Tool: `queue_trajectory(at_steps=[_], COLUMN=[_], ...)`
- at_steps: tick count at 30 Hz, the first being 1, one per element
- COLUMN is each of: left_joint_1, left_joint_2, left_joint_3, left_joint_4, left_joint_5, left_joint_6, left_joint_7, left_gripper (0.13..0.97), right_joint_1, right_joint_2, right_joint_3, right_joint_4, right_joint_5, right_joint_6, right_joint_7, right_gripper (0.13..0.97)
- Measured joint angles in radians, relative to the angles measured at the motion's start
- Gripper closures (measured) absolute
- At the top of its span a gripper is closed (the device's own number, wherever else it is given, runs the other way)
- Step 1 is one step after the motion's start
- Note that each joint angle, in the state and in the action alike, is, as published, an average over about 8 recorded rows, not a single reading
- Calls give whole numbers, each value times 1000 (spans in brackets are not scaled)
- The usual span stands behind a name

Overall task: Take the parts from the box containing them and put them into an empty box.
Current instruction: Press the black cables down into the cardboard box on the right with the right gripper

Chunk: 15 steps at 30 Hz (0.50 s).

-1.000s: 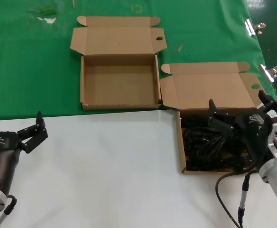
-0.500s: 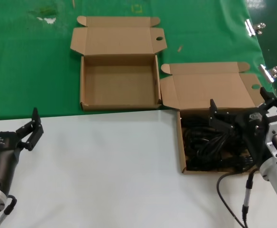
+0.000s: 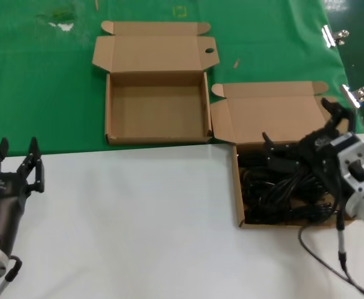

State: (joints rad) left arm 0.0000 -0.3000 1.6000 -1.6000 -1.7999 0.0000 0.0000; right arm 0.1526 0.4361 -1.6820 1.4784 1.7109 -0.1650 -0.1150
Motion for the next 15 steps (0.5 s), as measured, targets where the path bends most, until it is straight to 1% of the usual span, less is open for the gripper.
queue_trajectory(at_steps=[6,7,10,15], left_joint_1=[0,0,0,0], left_joint_2=[0,0,0,0], left_joint_3=[0,0,0,0], left_joint_4=[0,0,0,0], left_joint_5=[0,0,0,0], left_joint_6=[0,0,0,0], left_joint_7=[0,0,0,0], left_gripper=[783,783,828,902], right_joint_1=[89,106,166,276], right_joint_2=[99,113,153,206], right_joint_3=[-37,-40,-47,-62], right_joint_4=[-34,-41,-69,-134], right_joint_5=[-2,1,10,29], right_joint_6=[-151,-178,-265,-422], right_joint_7=[-36,-51,-110,-246], right_gripper=[129,129,129,129])
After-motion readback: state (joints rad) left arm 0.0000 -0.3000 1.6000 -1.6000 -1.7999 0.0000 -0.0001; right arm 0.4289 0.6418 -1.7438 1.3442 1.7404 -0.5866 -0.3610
